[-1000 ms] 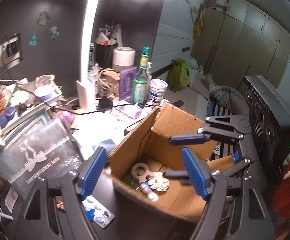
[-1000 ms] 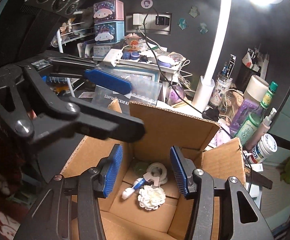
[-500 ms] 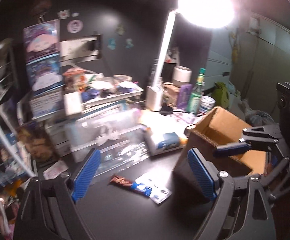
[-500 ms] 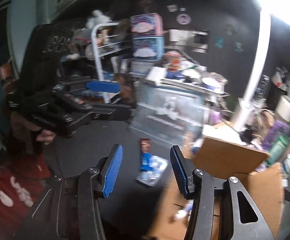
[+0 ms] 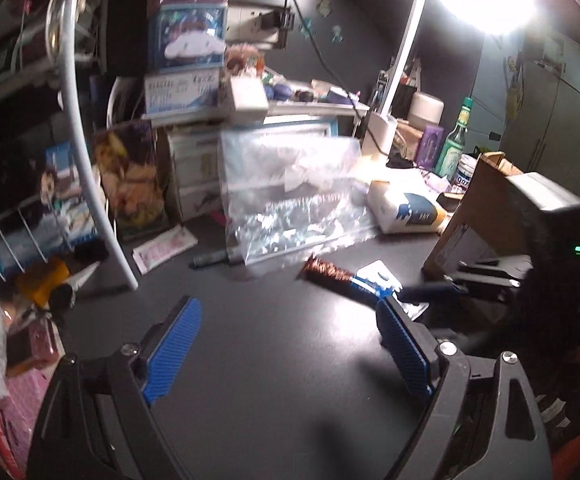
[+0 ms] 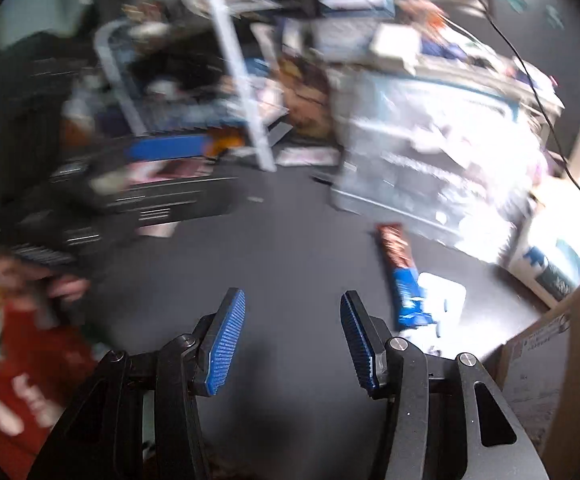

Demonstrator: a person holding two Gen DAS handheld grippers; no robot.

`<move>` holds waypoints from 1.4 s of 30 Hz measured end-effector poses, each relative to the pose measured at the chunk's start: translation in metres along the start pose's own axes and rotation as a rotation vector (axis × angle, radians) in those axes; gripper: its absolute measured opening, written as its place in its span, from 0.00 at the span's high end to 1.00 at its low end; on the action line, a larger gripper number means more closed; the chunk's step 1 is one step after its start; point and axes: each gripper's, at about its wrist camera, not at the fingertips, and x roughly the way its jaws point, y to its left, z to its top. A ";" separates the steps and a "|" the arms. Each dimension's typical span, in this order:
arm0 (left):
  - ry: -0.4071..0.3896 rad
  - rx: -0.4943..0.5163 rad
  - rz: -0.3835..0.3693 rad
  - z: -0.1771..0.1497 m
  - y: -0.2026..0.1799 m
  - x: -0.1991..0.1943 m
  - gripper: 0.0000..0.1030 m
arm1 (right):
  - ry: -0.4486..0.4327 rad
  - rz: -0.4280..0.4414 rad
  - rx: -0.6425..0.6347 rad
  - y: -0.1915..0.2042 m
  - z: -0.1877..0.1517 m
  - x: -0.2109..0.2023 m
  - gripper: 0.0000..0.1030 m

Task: Organize objects
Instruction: 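Move the empty right gripper back to the chocolate bar, then grasp the brown and blue chocolate bar with the right gripper, then carry the chocolate bar over the cardboard box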

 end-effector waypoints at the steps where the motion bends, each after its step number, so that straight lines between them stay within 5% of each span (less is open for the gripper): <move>1: 0.006 -0.008 -0.006 -0.003 0.002 0.003 0.15 | 0.002 -0.055 0.011 -0.007 -0.002 0.014 0.55; 7: 0.014 -0.028 -0.027 -0.010 0.011 0.011 0.15 | -0.011 -0.251 0.082 -0.048 -0.001 0.062 0.55; 10: 0.012 -0.032 -0.038 -0.008 0.013 0.013 0.15 | -0.006 -0.274 0.061 -0.056 0.003 0.073 0.57; 11: 0.011 -0.035 -0.040 -0.007 0.013 0.014 0.15 | 0.002 -0.273 0.046 -0.056 0.004 0.075 0.65; 15: 0.019 -0.045 -0.046 -0.006 0.015 0.018 0.15 | 0.018 -0.260 -0.007 -0.052 0.006 0.081 0.86; 30: 0.032 -0.012 -0.091 0.004 -0.013 0.014 0.15 | -0.064 -0.007 -0.054 -0.009 -0.002 0.027 0.86; 39: -0.026 -0.002 -0.252 0.022 -0.049 -0.024 0.47 | -0.160 0.042 -0.153 0.027 -0.005 -0.044 0.87; 42: -0.053 0.018 -0.252 0.029 -0.062 -0.038 0.52 | -0.187 0.024 -0.172 0.033 -0.006 -0.068 0.87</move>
